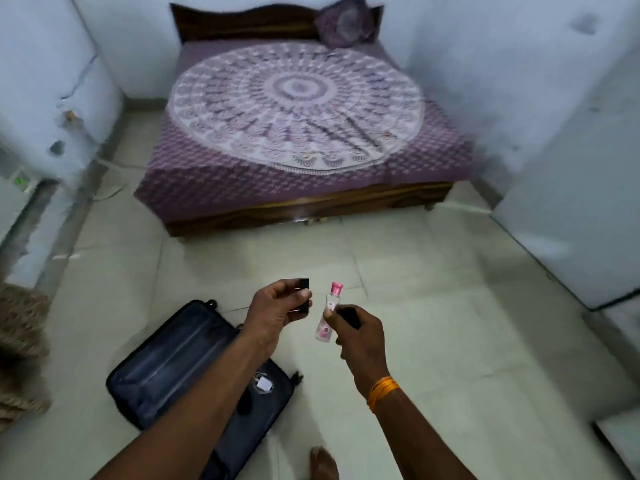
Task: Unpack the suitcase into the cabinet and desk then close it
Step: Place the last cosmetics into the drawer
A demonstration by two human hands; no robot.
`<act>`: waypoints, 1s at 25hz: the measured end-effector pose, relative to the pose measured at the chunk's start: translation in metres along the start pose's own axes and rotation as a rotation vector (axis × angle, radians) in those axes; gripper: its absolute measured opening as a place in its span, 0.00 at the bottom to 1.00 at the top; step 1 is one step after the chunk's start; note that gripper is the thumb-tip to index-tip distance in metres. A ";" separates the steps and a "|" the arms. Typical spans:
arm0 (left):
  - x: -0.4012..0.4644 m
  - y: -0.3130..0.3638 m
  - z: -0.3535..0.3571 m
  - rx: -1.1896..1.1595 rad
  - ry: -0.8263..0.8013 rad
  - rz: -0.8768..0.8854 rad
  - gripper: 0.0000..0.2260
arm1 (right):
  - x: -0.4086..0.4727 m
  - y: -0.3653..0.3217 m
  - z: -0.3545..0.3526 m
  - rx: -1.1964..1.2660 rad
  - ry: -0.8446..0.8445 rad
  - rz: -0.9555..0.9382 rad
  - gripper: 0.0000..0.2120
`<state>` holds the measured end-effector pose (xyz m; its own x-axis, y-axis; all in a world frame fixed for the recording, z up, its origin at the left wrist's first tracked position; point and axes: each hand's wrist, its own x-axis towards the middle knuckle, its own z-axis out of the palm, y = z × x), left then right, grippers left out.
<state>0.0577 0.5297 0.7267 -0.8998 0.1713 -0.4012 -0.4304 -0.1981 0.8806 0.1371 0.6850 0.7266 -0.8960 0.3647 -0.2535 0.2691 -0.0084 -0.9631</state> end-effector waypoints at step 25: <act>-0.228 -0.245 0.538 0.415 -1.059 -0.266 0.09 | -0.276 0.085 -0.521 0.341 1.223 0.125 0.06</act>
<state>0.4071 1.0589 0.7381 -0.1908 0.9181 -0.3473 -0.3635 0.2626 0.8938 0.5916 1.0684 0.7618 0.0859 0.9590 -0.2700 0.0611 -0.2756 -0.9593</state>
